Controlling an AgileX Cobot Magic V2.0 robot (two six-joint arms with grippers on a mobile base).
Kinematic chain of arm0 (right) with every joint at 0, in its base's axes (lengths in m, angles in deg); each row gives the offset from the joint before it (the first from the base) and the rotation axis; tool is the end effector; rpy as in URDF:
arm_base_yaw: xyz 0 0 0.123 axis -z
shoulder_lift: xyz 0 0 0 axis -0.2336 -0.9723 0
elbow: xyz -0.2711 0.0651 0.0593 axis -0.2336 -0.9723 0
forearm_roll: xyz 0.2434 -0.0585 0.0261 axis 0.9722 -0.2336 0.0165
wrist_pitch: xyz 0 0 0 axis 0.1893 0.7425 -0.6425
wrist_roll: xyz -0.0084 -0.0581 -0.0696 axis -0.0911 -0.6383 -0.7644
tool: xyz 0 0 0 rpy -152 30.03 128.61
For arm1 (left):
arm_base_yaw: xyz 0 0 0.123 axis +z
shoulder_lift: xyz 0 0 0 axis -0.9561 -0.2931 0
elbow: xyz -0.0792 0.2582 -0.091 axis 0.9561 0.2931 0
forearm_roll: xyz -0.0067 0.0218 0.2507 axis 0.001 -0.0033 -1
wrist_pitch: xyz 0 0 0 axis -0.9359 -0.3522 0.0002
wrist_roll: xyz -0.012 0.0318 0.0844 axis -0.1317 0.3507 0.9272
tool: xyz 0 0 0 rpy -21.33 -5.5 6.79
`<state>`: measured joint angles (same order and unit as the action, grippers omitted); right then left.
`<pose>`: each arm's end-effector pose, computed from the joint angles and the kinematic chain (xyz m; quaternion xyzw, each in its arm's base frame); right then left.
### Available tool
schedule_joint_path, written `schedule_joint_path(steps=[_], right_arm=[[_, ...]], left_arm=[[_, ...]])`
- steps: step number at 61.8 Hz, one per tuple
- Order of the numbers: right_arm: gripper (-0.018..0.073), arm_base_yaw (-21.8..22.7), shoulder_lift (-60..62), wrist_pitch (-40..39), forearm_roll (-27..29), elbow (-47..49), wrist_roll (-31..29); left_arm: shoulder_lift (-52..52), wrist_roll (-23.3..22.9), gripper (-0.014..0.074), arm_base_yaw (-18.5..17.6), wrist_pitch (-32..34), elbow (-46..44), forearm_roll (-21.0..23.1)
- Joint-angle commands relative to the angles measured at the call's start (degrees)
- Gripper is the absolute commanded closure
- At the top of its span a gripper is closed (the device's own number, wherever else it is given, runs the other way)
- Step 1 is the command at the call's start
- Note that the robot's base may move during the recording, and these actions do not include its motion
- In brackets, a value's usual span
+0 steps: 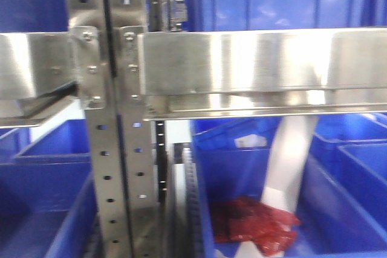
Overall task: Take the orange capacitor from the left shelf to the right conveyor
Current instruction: 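Lift the held cell and withdraw the right arm from the shelf, then drive the base to the red conveyor holding the cell in the right gripper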
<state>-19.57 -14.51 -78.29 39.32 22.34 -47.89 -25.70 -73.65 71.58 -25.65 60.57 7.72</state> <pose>0.0800 0.0083 0.3098 -0.0513 0.7064 0.0221 0.7056 0.0568 -0.0019 0.1972 -0.0061 0.7065 -0.0266 0.7072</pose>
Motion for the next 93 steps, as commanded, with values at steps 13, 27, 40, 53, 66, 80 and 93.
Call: schedule_joint_path(steps=[13, 27, 40, 53, 66, 80, 93], right_arm=[[0.0452, 0.05, -0.32, -5.01, -0.78, 1.78, -0.56], [0.0452, 0.05, -0.32, -5.01, -0.78, 1.78, -0.56], [0.0452, 0.05, -0.32, -5.01, -0.78, 1.78, -0.56], [0.0452, 0.05, -0.32, -5.01, -0.78, 1.78, -0.56], [0.0452, 0.05, -0.32, -5.01, -0.78, 1.78, -0.56], [0.0452, 0.05, -0.32, -5.01, -0.78, 1.78, -0.56], [0.0452, 0.05, -0.32, -5.01, -0.78, 1.78, -0.56]], left_arm=[[0.65, -0.08, 0.0723, 0.04, 4.88, -0.27, 0.10], [0.65, -0.08, 0.0723, 0.04, 4.88, -0.27, 0.10], [0.65, -0.08, 0.0723, 0.04, 4.88, -0.27, 0.10], [0.65, -0.08, 0.0723, 0.04, 4.88, -0.27, 0.10], [0.65, -0.08, 0.0723, 0.04, 4.88, -0.27, 0.10], [0.65, -0.08, 0.0723, 0.04, 4.88, -0.27, 0.10], [0.65, -0.08, 0.0723, 0.04, 4.88, -0.27, 0.10]])
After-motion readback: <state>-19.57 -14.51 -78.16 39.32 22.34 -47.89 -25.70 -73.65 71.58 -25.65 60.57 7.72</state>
